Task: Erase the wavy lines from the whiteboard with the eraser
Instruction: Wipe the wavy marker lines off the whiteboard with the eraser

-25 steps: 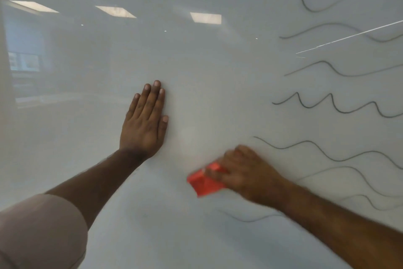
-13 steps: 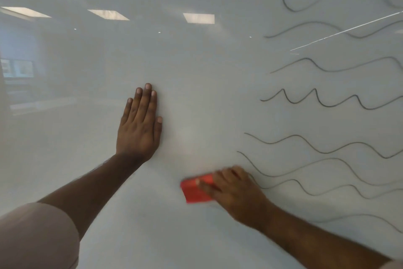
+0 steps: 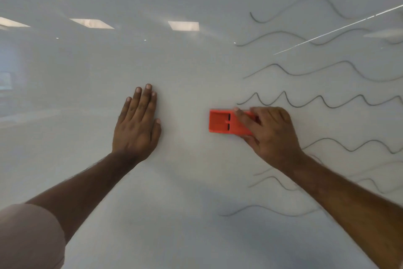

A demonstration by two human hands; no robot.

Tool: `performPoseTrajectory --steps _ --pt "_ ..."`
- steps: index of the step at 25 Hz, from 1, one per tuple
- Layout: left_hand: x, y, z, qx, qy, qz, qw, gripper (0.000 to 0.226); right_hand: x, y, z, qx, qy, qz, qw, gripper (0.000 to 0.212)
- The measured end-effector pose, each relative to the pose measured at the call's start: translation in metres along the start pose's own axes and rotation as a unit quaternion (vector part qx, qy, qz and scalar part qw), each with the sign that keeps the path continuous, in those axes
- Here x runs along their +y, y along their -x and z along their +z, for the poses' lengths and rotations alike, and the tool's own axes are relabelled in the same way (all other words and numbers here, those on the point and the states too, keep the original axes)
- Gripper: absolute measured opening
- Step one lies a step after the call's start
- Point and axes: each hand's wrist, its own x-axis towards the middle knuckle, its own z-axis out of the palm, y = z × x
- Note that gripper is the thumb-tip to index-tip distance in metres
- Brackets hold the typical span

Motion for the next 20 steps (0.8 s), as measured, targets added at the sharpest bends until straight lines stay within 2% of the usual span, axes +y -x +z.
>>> performPoseTrajectory --steps 2,4,7,9,12,14,17,20 --pt "0.015 -0.017 0.000 0.009 -0.001 0.022 1.000 0.062 -0.001 -0.019 0.004 0.018 -0.007 0.077 0.997 0.058" --pt "0.027 -0.032 -0.001 0.014 -0.004 0.022 1.000 0.061 -0.016 -0.011 0.011 0.017 -0.021 0.085 0.996 0.058" --pt "0.042 -0.048 0.002 0.021 -0.009 0.009 1.000 0.062 -0.040 0.038 0.020 -0.009 -0.029 -0.031 0.999 0.053" --pt "0.052 -0.054 0.004 0.030 -0.004 -0.007 1.000 0.063 -0.050 0.077 0.024 -0.055 -0.046 -0.115 0.991 0.055" --pt "0.066 -0.056 0.008 0.044 0.006 -0.038 0.998 0.064 -0.050 0.122 0.021 -0.146 -0.069 -0.250 0.955 0.048" --pt "0.067 -0.057 0.008 0.040 -0.006 -0.024 0.999 0.063 -0.035 0.132 0.017 -0.174 -0.073 -0.310 0.932 0.044" --pt "0.065 -0.059 0.008 0.031 -0.026 0.009 0.999 0.063 -0.007 0.120 0.012 -0.158 -0.079 -0.340 0.924 0.040" --pt "0.068 -0.064 0.009 0.040 -0.030 0.014 0.999 0.061 0.022 0.090 0.005 -0.097 -0.083 -0.295 0.947 0.037"
